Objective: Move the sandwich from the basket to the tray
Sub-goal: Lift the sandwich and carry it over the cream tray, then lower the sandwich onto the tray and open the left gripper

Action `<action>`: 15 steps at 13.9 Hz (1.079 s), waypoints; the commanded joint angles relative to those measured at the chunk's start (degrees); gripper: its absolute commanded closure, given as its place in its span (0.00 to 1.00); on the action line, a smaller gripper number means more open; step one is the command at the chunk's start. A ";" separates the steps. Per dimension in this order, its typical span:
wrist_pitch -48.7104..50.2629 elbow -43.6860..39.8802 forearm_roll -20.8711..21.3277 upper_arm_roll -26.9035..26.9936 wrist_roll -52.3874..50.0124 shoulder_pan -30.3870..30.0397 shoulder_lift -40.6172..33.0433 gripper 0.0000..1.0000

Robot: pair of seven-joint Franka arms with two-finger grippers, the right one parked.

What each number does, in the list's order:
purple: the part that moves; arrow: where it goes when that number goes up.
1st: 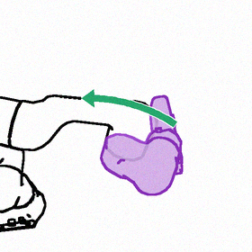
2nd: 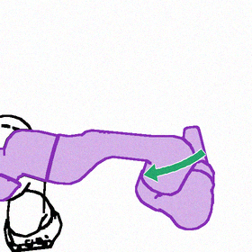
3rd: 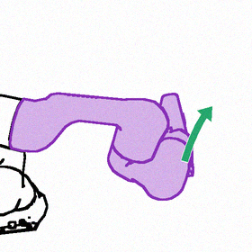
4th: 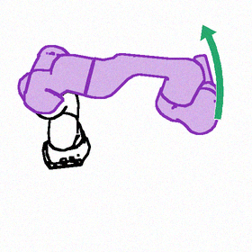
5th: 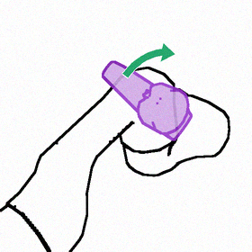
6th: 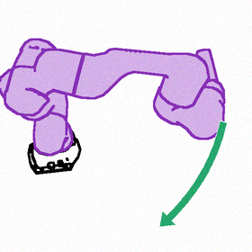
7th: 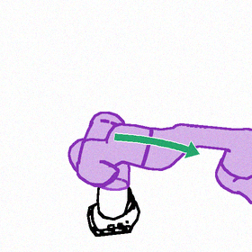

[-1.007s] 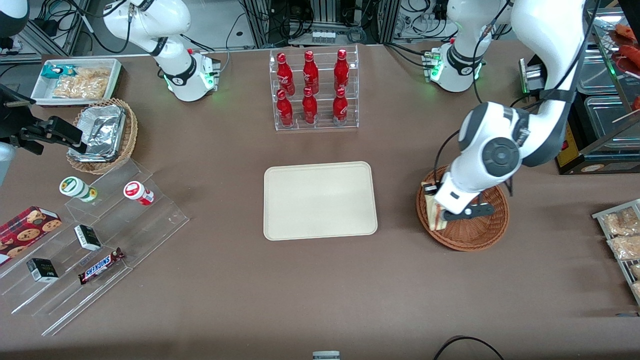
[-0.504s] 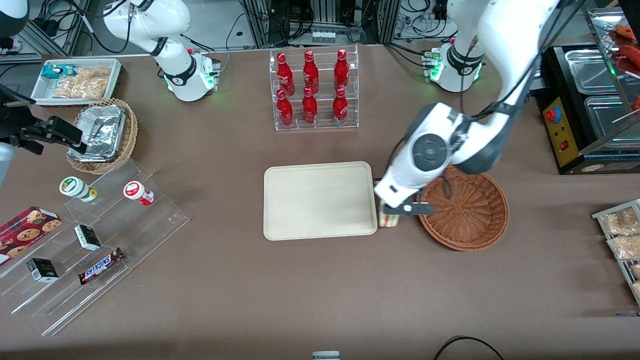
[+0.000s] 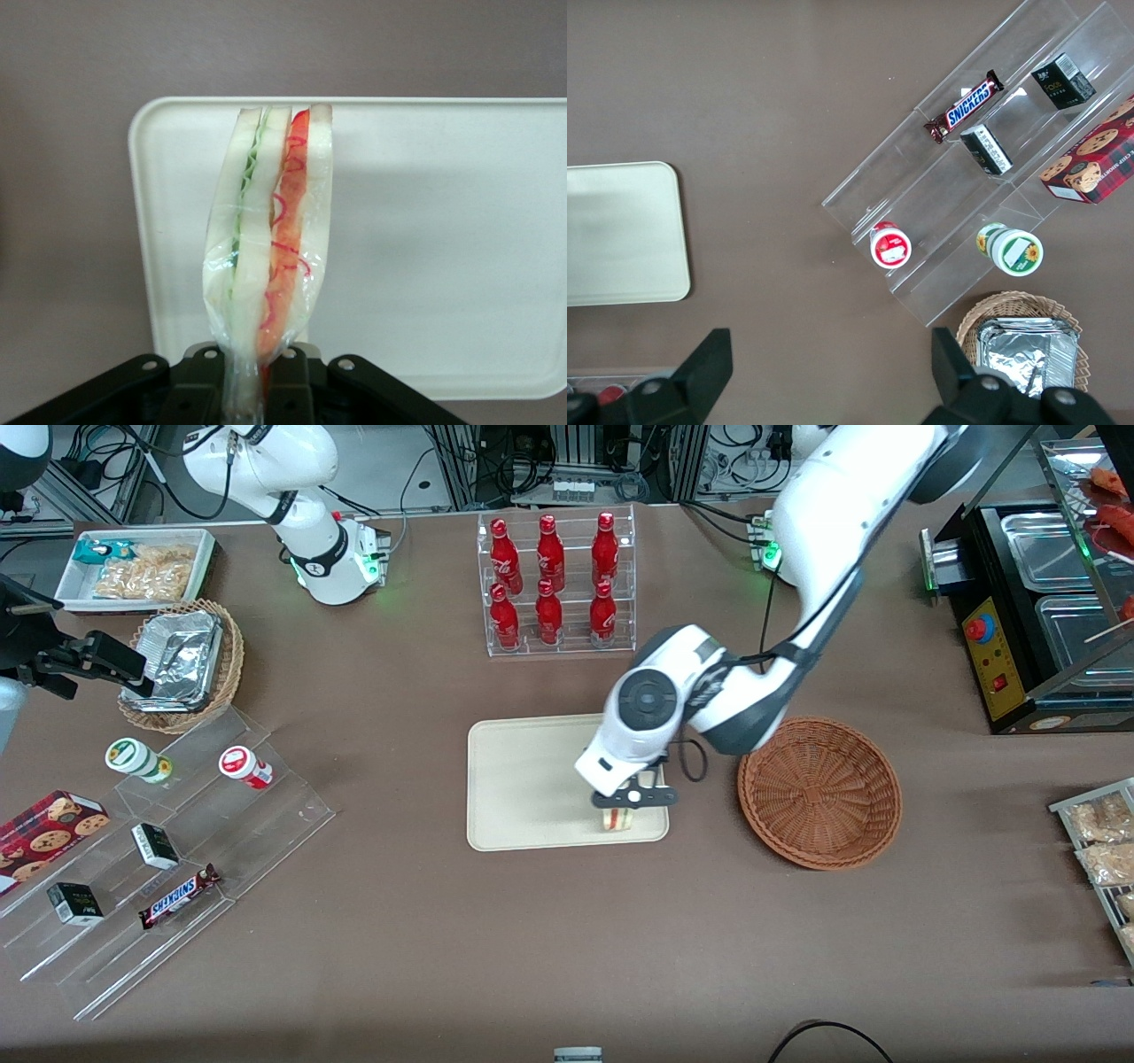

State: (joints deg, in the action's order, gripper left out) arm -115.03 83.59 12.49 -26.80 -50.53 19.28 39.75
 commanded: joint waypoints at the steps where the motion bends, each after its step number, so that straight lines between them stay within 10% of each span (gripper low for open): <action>1: 1.21 -6.85 1.93 0.08 -5.62 3.56 5.15 0.99; 13: -1.15 -11.61 2.02 0.25 -10.99 8.85 11.84 0.90; 15: -1.42 -11.61 2.02 0.25 -10.99 8.93 12.10 0.64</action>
State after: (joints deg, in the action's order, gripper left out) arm -116.18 73.78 13.33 -26.77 -59.95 27.22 50.79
